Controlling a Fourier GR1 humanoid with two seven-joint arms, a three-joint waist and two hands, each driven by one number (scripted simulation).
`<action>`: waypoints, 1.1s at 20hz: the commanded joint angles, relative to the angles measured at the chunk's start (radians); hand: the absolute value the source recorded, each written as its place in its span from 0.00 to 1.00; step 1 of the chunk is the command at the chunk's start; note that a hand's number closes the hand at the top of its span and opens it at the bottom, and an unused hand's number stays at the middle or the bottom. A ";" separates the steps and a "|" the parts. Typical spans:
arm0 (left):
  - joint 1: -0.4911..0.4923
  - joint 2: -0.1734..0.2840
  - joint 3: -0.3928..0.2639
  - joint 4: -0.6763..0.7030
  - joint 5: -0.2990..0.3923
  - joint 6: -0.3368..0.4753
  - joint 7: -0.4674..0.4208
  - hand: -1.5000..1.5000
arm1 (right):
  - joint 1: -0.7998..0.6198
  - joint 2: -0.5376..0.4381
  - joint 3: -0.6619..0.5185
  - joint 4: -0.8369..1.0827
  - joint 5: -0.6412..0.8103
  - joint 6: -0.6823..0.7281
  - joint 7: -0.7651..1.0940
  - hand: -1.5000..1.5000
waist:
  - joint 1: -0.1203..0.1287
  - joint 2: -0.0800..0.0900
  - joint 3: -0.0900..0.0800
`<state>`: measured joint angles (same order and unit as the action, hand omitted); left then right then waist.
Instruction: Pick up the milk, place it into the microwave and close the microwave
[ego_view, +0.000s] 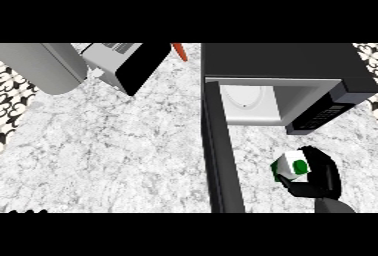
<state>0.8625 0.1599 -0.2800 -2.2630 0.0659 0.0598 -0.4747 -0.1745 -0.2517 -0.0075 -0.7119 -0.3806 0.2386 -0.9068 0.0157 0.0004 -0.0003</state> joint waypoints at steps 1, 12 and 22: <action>0.043 0.004 0.004 -0.007 0.010 -0.014 -0.051 0.00 | -0.055 -0.050 0.035 -0.021 0.006 0.143 0.054 1.00 | 0.004 -0.003 0.000; 0.079 0.018 0.043 -0.006 0.063 -0.032 -0.063 0.00 | 0.234 -0.071 0.128 -0.552 0.021 0.054 0.234 1.00 | -0.019 -0.006 -0.001; 0.117 0.044 0.108 0.001 0.141 -0.095 -0.084 0.00 | 0.392 -0.005 0.180 -0.942 -0.001 -0.109 0.495 1.00 | -0.013 -0.004 0.000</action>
<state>0.9516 0.1939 -0.2007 -2.2561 0.1693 -0.0102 -0.5564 0.1623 -0.2526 0.1732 -1.5325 -0.3685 0.1596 -0.4870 -0.0004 -0.0039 -0.0010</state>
